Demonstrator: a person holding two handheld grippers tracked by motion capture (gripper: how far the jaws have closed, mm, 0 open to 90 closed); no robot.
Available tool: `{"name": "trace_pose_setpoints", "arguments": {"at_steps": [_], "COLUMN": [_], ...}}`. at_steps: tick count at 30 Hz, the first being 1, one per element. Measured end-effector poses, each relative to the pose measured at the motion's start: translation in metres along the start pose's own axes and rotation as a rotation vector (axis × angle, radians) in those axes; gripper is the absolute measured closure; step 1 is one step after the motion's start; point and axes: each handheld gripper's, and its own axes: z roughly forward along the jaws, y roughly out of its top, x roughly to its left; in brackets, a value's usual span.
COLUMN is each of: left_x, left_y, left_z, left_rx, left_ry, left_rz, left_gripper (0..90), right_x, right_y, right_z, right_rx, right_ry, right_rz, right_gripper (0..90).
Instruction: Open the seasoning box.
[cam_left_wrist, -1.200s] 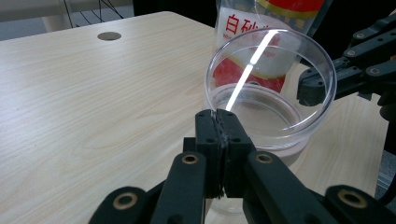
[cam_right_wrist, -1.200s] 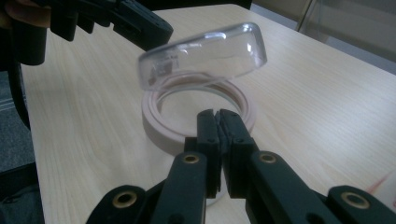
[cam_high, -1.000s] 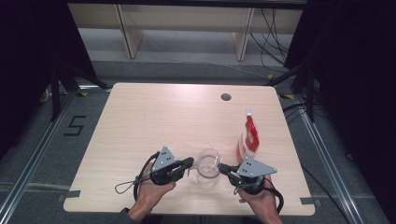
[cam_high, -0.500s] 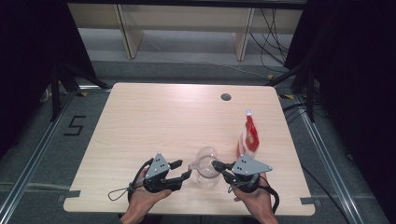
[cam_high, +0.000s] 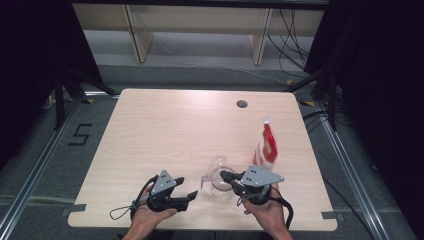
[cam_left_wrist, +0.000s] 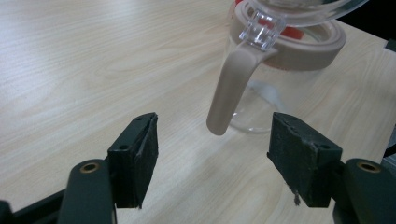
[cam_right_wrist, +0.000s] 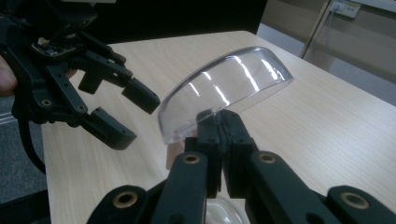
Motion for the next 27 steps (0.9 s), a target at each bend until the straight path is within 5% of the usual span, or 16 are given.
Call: {"name": "trace_pose_setpoints", "arguments": {"at_steps": [18,27], "left_x": [0.002,0.004], "left_y": [-0.003,-0.004], "left_z": [0.0,-0.002], "left_rx": [0.024,0.028], "left_ry": [-0.015,-0.008], "left_rz": [0.011,0.009], "left_gripper": [29.5,28.8], "right_x": [0.013,0.009], "right_y": [0.005,0.004], "right_z": [0.018,0.012], "right_rx": [0.001,-0.006], "right_ry": [0.027,0.021], "right_rz": [-0.036,0.004], "right_gripper": [85.9,82.8]}}
